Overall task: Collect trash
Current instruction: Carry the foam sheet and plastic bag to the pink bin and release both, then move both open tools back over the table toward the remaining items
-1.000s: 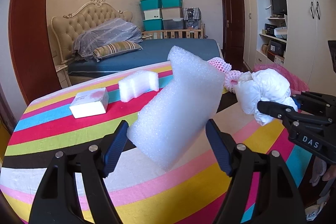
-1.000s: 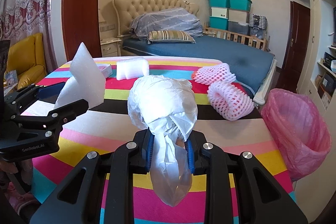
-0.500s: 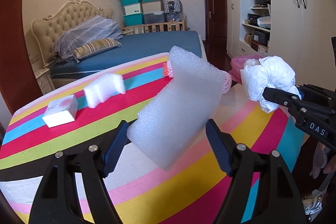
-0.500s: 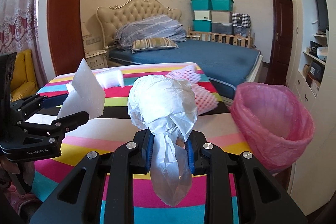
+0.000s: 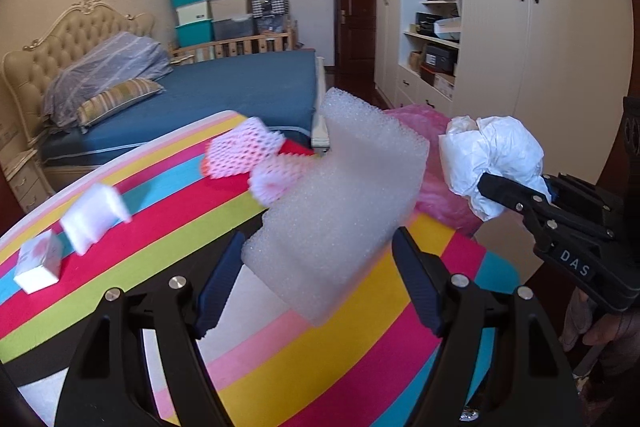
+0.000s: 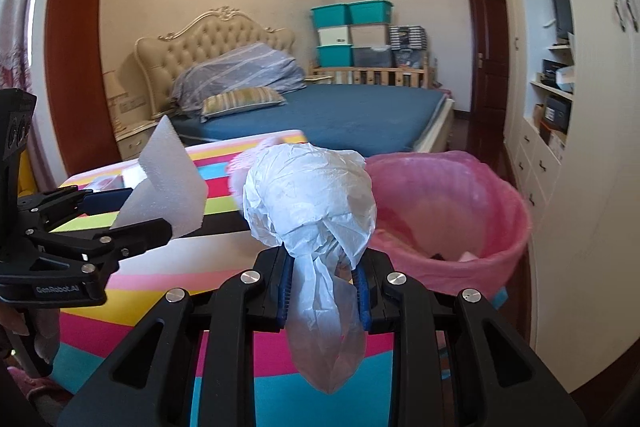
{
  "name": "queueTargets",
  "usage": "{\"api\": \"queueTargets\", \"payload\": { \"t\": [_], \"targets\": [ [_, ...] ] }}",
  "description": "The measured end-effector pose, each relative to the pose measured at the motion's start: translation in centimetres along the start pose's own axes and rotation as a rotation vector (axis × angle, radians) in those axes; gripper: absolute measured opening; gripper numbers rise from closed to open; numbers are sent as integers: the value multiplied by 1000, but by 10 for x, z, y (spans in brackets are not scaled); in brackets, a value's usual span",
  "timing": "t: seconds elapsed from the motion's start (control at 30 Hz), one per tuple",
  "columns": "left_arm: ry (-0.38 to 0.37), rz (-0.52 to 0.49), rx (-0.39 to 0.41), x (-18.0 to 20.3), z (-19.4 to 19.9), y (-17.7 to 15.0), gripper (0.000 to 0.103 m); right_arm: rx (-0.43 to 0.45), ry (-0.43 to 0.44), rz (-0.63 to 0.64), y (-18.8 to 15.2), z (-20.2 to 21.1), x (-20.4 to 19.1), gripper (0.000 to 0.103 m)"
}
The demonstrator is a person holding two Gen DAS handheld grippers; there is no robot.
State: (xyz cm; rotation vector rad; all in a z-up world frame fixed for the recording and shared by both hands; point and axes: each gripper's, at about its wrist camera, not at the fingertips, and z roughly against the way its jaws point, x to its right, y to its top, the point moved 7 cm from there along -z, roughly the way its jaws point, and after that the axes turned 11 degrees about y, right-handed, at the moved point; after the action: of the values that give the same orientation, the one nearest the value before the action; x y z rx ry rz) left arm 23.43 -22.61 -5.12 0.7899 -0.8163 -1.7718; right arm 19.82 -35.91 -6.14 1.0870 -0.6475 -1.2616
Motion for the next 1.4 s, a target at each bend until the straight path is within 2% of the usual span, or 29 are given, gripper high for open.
{"api": "queueTargets", "payload": {
  "t": [0.27,0.33,0.57,0.67,0.77,0.8,0.83,0.87,1.07,1.3,1.4],
  "targets": [
    [-133,-16,-10,46,-44,51,73,8,-105,-63,14,-3,74,26],
    [-144,-23,-13,57,-56,61,73,6,-124,-74,17,-7,89,27],
    [-181,3,-36,84,-101,90,74,-5,-144,-89,22,-24,124,27],
    [-216,25,-40,95,-116,102,74,-5,-141,-88,23,-28,125,28],
    [-243,57,-43,102,-126,111,78,-12,-133,-88,23,-36,132,37],
    [-242,77,-48,102,-129,114,79,-16,-141,-89,22,-37,135,54],
    [-238,90,-50,102,-131,116,84,-13,-145,-87,22,-37,137,68],
    [-231,105,-47,99,-131,117,88,-1,-148,-79,22,-36,139,69],
    [-162,100,1,70,-113,111,98,22,-169,-84,20,-20,140,69],
    [-26,84,46,2,-77,75,98,39,-147,-42,25,-9,113,74],
    [47,95,51,-37,-58,54,98,36,-109,-7,28,-14,85,75]
  ]
}}
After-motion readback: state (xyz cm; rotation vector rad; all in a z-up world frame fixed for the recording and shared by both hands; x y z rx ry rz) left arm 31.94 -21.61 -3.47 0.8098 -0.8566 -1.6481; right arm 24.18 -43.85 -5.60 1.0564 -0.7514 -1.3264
